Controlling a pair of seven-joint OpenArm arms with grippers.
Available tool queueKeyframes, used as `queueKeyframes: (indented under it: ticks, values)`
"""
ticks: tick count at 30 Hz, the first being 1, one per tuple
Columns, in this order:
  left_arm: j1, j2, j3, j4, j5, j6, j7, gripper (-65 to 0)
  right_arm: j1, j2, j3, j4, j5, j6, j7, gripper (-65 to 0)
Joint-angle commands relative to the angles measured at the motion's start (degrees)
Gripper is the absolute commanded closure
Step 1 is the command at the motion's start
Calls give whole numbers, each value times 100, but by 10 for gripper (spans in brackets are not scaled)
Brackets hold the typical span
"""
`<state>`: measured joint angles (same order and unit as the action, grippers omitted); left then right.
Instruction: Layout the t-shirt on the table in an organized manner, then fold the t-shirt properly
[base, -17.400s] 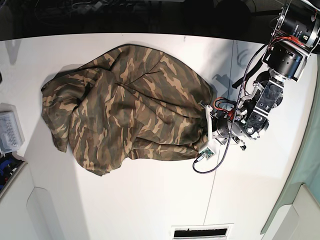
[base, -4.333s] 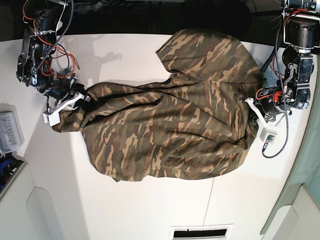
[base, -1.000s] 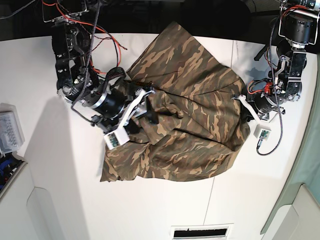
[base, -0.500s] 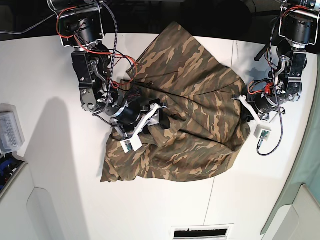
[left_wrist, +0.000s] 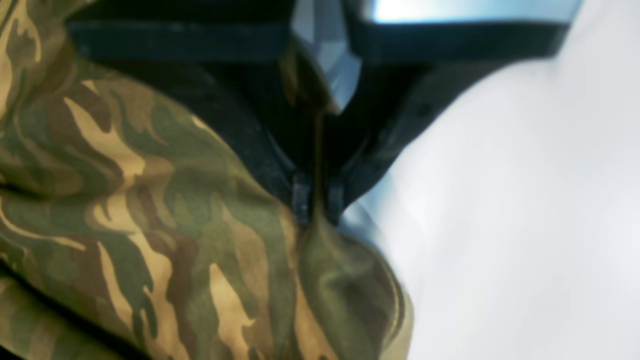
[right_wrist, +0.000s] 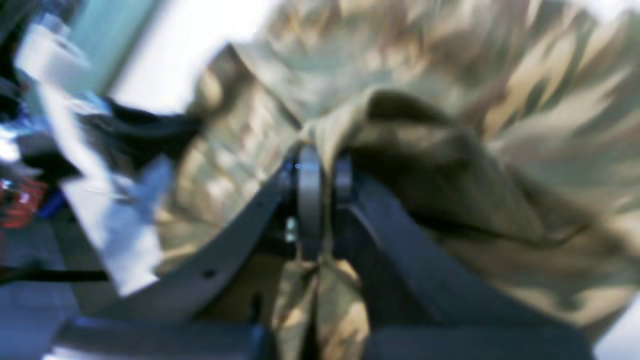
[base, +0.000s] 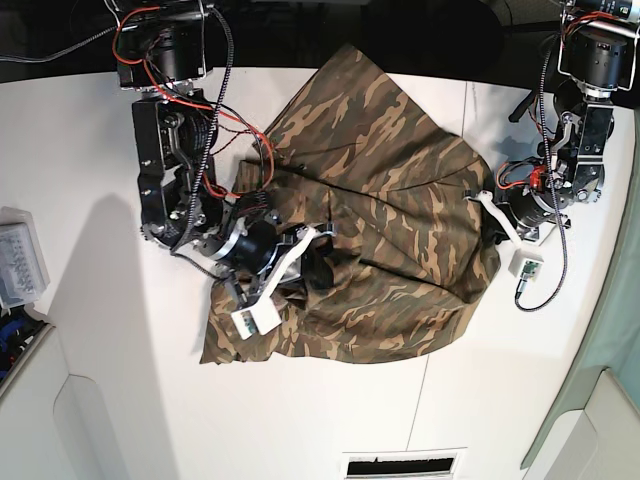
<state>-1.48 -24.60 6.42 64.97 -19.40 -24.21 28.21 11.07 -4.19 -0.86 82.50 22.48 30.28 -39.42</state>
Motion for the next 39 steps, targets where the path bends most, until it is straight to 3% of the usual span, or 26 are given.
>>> queueKeyframes:
  ticks: [1, 3, 8, 15, 20, 24, 27, 29, 35, 39]
  values:
    - [164, -35, 76, -238, 483, 103, 881, 0, 31, -22, 111, 468, 216, 44, -28, 0]
    - [164, -79, 74, -291, 555, 103, 815, 0, -168, 98, 299, 1167, 365, 44, -295, 0]
    - [160, -389, 76, -393, 704, 103, 560, 0, -994, 804, 916, 2280, 837, 42, -323, 0]
    - [109, -820, 74, -450, 793, 98, 393, 0, -1751, 1408, 2728, 3034, 1410, 107, -330, 0]
    - [26, -824, 76, -450, 787, 76, 334, 0, -2009, 1639, 3567, 3021, 1397, 105, -332, 0]
    - [-28, -785, 76, -450, 778, -118, 280, 0, -2345, 1639, 3554, 2778, 1416, 101, -481, 0]
    - [-120, -756, 103, -450, 658, -245, 280, 0, -2494, 1606, 3344, 2354, 1416, 50, -450, -251]
    - [-149, -765, 162, -450, 656, -243, 282, 0, -2511, 1539, 3285, 2085, 1419, 35, -450, -328]
    - [-153, -767, 302, -450, 656, -243, 328, 0, -2426, 1445, 3307, 1853, 1502, -55, 81, -328]
    - [-155, -767, 302, -450, 627, -247, 326, 0, -2061, 1447, 3303, 1821, 1198, -190, 245, -327]
